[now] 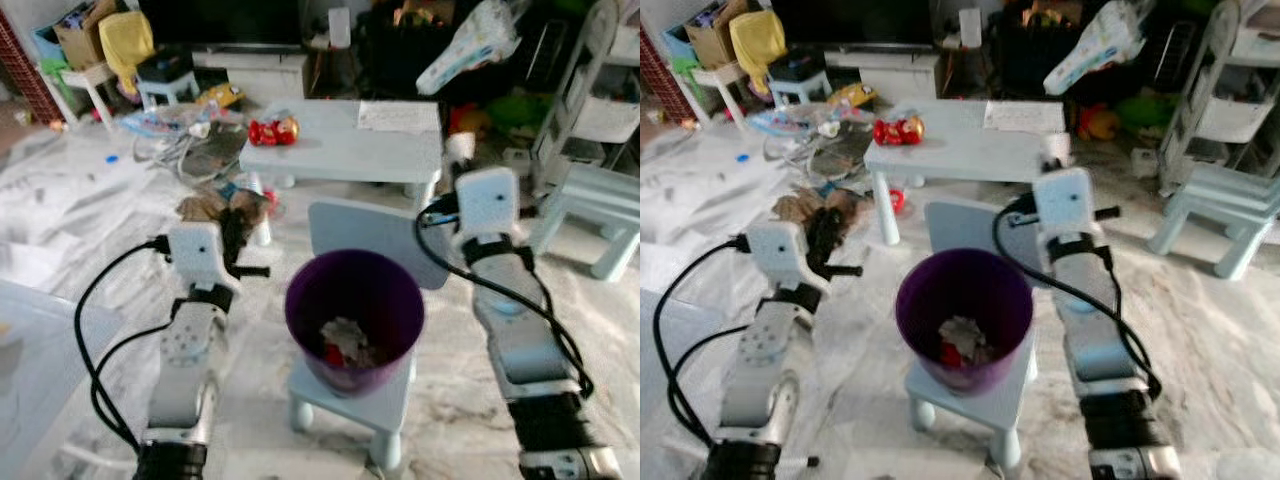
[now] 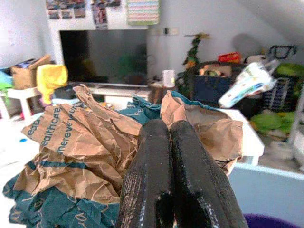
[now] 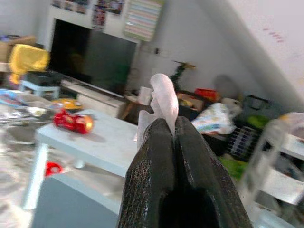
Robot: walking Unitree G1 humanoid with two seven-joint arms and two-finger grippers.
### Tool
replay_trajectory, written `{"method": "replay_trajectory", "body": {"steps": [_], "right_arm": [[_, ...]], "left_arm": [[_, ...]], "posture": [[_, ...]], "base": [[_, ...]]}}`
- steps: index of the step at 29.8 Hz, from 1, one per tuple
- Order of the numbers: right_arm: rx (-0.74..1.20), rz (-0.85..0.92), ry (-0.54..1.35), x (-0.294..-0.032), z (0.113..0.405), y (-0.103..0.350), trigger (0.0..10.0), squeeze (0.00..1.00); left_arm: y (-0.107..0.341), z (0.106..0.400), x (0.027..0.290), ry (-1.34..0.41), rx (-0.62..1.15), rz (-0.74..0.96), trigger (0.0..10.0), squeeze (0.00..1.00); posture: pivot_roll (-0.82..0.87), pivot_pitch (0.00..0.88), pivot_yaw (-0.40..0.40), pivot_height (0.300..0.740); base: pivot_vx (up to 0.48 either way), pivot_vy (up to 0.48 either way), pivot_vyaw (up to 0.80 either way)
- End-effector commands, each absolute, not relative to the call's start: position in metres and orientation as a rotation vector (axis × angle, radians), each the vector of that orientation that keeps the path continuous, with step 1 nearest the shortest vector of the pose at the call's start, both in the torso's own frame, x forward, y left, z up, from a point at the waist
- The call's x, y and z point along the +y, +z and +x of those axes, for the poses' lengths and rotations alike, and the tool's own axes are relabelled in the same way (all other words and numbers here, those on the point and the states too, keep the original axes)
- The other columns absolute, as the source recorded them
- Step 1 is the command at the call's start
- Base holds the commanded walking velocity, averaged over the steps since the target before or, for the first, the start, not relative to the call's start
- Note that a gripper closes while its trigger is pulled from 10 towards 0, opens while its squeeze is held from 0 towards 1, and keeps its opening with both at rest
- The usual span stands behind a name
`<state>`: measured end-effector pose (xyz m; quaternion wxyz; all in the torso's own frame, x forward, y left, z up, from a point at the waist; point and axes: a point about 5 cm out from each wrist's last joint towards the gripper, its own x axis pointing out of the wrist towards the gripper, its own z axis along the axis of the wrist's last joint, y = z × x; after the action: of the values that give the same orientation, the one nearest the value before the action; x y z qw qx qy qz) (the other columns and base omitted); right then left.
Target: Picking trash to rubbish bin
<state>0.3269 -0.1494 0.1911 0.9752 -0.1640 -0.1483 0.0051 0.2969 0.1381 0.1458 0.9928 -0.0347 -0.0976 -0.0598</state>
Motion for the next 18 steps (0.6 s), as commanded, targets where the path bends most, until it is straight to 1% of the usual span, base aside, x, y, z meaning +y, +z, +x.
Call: {"method": "replay_trajectory", "body": {"steps": [1,7,9,14,18], "right_arm": [[-0.293,-0.318,0.013,-0.151,0.328,0.191,10.0,0.0],[-0.226,-0.282,0.056,-0.146,0.332,0.178,10.0,0.0],[-0.168,-0.238,0.076,-0.146,0.337,0.165,10.0,0.0],[-0.037,-0.182,0.105,-0.145,0.344,0.136,10.0,0.0],[0.1,-0.119,0.062,-0.149,0.349,0.108,10.0,0.0]], "left_arm": [[0.136,0.295,0.13,-0.171,-0.159,-0.072,0.0,0.0],[0.117,0.29,0.123,-0.234,-0.101,-0.053,0.0,0.0],[0.101,0.286,0.119,-0.273,-0.055,-0.03,0.0,0.0],[0.081,0.276,0.122,-0.312,0.009,0.006,0.0,0.0],[0.078,0.266,0.128,-0.382,0.027,0.057,0.0,0.0]], "posture": [[-0.04,0.056,0.043,0.74],[-0.03,0.052,0.046,0.74],[-0.03,0.053,0.047,0.74],[-0.02,0.06,0.062,0.74],[0.01,0.069,0.074,0.74]], "base": [[0.0,0.0,0.0],[0.0,0.0,0.0],[0.0,0.0,0.0],[0.0,0.0,0.0],[0.0,0.0,0.0]]}}
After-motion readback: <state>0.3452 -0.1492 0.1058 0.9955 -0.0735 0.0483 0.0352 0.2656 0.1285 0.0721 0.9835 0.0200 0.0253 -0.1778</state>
